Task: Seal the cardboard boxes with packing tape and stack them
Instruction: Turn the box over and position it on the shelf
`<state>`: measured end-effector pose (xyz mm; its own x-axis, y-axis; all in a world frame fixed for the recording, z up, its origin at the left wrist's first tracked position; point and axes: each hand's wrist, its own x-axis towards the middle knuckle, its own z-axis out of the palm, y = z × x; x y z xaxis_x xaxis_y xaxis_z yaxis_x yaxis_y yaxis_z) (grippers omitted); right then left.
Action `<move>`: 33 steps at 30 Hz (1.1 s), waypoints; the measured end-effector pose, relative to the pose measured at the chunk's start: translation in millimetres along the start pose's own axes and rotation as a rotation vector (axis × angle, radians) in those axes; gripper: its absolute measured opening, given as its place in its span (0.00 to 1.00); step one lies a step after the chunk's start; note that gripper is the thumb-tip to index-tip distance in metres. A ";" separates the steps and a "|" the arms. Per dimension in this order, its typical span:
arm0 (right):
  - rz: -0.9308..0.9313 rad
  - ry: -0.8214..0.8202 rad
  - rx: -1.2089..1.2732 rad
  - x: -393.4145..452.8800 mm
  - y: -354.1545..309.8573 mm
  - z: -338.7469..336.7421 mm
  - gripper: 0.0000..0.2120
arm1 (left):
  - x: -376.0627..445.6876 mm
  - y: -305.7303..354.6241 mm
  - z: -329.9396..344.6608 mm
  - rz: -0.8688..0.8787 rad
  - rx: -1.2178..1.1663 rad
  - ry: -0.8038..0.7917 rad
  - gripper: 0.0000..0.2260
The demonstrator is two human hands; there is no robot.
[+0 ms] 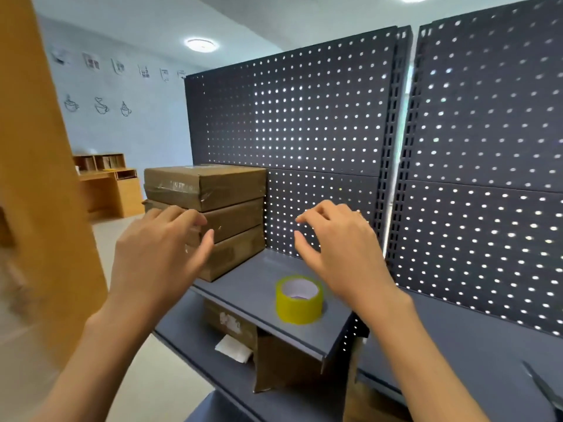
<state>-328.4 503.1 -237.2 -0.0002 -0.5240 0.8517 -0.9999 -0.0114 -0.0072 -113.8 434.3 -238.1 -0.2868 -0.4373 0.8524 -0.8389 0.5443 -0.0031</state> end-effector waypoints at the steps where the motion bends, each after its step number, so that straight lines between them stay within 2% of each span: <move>1: -0.006 -0.004 0.017 4.8 -7.4 9.9 0.08 | -0.3 -9.4 3.2 -0.006 0.002 0.002 0.08; 6: -0.020 -0.054 0.096 30.6 -42.5 63.8 0.09 | 3.0 -56.8 24.7 -0.027 0.034 -0.002 0.07; 10: -0.007 -0.095 0.173 55.9 -66.5 106.7 0.06 | 18.4 -99.2 44.7 -0.037 0.077 -0.014 0.12; 15: 0.016 -0.155 0.313 89.4 -97.3 151.4 0.12 | 47.4 -145.3 70.5 -0.074 0.107 -0.050 0.08; 20: 0.011 -0.130 0.406 115.6 -121.2 184.9 0.13 | 73.0 -183.8 95.8 -0.037 0.104 -0.036 0.11; 24: 0.031 -0.114 0.380 127.2 -133.1 208.6 0.11 | 87.2 -208.7 121.5 -0.018 0.057 -0.047 0.15; 30: 0.116 0.008 0.247 142.5 -146.2 236.0 0.06 | 113.8 -245.1 159.9 0.072 -0.074 -0.034 0.13; 33: 0.159 0.066 0.169 150.3 -157.2 248.3 0.07 | 125.7 -263.5 179.0 0.116 -0.145 -0.033 0.13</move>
<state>-167.9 214.6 -238.2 -0.1642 -0.4742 0.8650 -0.9708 -0.0780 -0.2270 -11.5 107.7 -223.7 -0.3951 -0.3873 0.8330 -0.7242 0.6892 -0.0230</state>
